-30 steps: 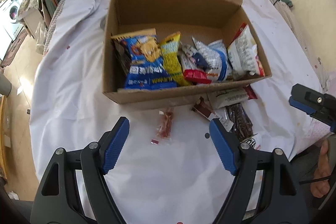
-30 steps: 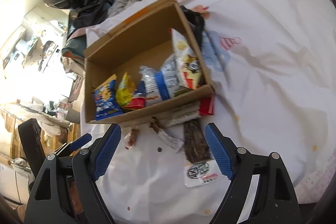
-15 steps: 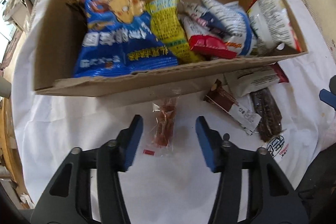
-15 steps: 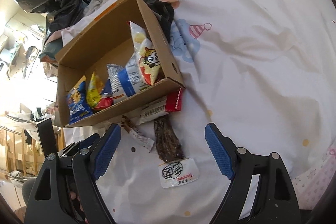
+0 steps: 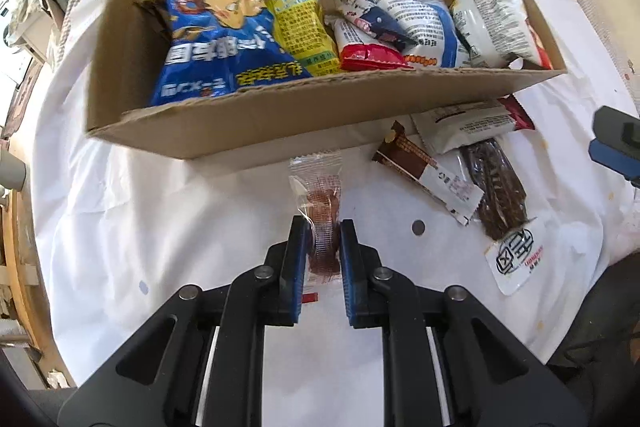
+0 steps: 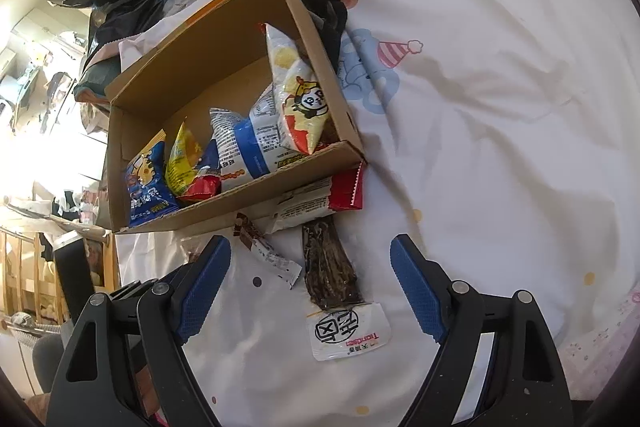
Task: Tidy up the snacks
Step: 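Grasp the clear red jerky packet with the left gripper, then grasp the brown chocolate bar with the right gripper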
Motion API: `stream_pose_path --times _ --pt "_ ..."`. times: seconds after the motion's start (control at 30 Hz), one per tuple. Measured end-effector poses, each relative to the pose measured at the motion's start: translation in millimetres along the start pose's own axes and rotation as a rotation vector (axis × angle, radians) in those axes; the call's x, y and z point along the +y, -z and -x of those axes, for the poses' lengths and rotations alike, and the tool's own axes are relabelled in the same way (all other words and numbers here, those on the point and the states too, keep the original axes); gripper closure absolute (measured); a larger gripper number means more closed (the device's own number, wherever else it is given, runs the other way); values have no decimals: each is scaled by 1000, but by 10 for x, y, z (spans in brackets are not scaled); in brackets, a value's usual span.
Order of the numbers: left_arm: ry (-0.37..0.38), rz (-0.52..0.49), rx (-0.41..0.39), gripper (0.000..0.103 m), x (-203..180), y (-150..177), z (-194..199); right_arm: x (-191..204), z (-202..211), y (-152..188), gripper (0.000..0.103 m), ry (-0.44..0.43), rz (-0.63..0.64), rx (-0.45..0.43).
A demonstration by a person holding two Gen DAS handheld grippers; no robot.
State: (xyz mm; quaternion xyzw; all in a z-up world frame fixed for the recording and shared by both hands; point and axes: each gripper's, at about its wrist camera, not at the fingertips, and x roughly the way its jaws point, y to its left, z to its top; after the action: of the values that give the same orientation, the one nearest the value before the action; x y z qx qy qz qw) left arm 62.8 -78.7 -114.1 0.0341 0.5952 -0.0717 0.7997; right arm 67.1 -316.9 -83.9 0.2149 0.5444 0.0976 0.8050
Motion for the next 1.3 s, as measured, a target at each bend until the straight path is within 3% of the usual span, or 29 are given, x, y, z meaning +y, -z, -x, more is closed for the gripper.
stream_pose_path --times 0.4,0.67,0.97,1.17,1.23,1.27,1.3 --pt "49 131 -33 90 412 122 675 176 -145 45 18 -5 33 42" --pt "27 217 -62 90 801 203 779 433 -462 114 20 -12 94 137" --pt "48 292 -50 90 887 145 680 847 -1040 190 46 133 326 245" --pt "60 285 -29 90 838 75 593 951 -1274 337 50 219 447 270" --pt "60 279 -29 90 816 69 586 996 -1285 375 66 222 482 266" --pt "59 275 -30 90 806 68 585 1014 -1284 387 87 219 493 269" --pt "58 272 -31 90 797 69 584 1032 -1281 403 87 220 501 271"
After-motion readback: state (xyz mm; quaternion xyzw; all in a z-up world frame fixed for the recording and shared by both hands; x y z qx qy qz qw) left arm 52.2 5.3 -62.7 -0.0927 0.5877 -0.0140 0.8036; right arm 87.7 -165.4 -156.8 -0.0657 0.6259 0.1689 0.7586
